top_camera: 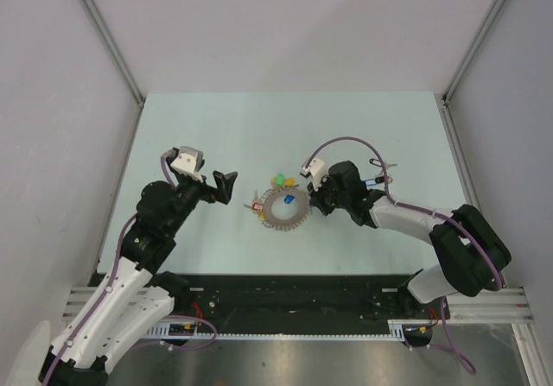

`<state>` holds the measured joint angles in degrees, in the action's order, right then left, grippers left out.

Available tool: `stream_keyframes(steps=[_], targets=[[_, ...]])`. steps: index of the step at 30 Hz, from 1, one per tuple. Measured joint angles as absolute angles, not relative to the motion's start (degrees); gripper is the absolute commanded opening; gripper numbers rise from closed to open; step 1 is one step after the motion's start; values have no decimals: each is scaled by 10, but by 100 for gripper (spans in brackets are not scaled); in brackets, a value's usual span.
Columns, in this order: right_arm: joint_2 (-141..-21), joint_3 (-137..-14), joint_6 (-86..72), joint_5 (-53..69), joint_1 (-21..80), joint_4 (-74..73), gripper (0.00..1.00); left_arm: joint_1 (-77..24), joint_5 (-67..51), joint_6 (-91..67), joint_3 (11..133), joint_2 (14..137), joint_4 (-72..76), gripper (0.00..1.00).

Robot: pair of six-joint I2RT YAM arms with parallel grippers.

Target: Put the keys on the keyring

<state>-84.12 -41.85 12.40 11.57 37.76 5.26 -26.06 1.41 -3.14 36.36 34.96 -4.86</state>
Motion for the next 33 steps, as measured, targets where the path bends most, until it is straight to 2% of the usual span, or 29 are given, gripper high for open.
stream_keyframes(steps=[11,16,18,21,23,24,28,33], targets=[[-849,-414,34,121,312,54,2,-260,13,-31,363,352,-49,100],[-853,-415,-8,99,301,49,20,-259,13,-31,363,352,-49,100],[-853,-414,-23,94,297,50,34,-258,13,-31,363,352,-49,100],[-853,-415,-41,84,289,50,45,-256,13,-31,363,352,-49,100],[-848,-414,-50,78,286,49,48,-256,13,-31,363,352,-49,100],[-843,-414,-54,74,284,48,54,-256,13,-31,363,352,-49,100],[-799,-415,-66,69,282,44,54,-255,13,-32,363,355,-49,100],[-754,-415,-86,76,282,19,49,-253,12,-32,363,360,-49,100]])
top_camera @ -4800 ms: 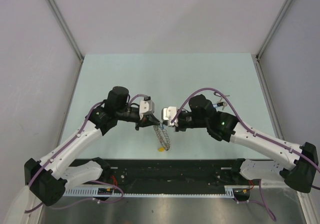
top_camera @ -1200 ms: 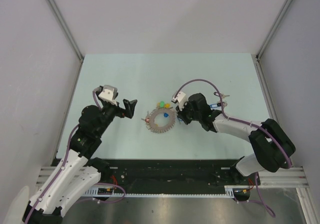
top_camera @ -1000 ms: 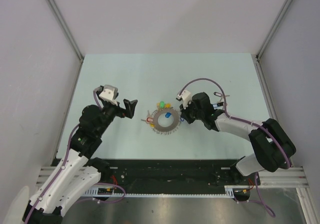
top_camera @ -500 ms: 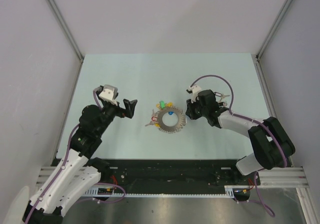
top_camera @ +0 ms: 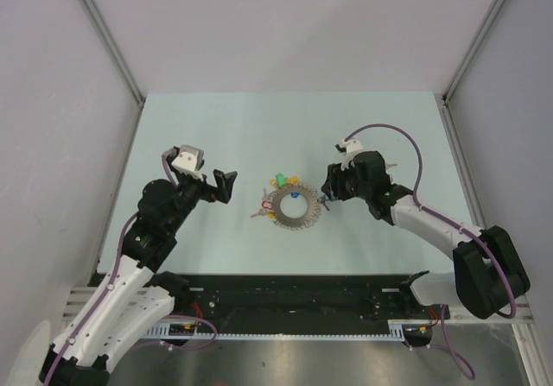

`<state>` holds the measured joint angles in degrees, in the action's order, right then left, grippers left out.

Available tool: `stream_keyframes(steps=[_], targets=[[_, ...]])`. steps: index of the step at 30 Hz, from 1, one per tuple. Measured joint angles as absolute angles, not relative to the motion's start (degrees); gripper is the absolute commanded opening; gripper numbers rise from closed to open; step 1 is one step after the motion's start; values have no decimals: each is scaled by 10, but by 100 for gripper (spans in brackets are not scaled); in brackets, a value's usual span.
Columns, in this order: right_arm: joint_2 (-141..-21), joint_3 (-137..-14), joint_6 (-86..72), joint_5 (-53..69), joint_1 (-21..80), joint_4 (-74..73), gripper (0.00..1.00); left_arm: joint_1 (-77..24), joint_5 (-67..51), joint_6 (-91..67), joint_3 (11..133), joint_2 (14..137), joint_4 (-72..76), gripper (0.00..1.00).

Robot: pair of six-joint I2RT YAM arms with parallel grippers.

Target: Put the keys on the keyring

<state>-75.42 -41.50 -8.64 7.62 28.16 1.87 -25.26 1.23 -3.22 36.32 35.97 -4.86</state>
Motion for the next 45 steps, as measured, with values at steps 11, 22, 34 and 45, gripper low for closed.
stream_keyframes(steps=[11,22,34,45], targets=[[-792,-415,-115,102,321,-61,35,-249,-1,-36,363,361,-49,100],[-870,-446,-109,40,394,-62,29,-248,-4,-37,363,368,-49,100],[-905,-486,-91,-29,423,-88,23,-246,-10,-37,363,369,-49,100],[-921,-492,-87,-48,424,-107,10,-244,-20,-41,363,369,-49,100]])
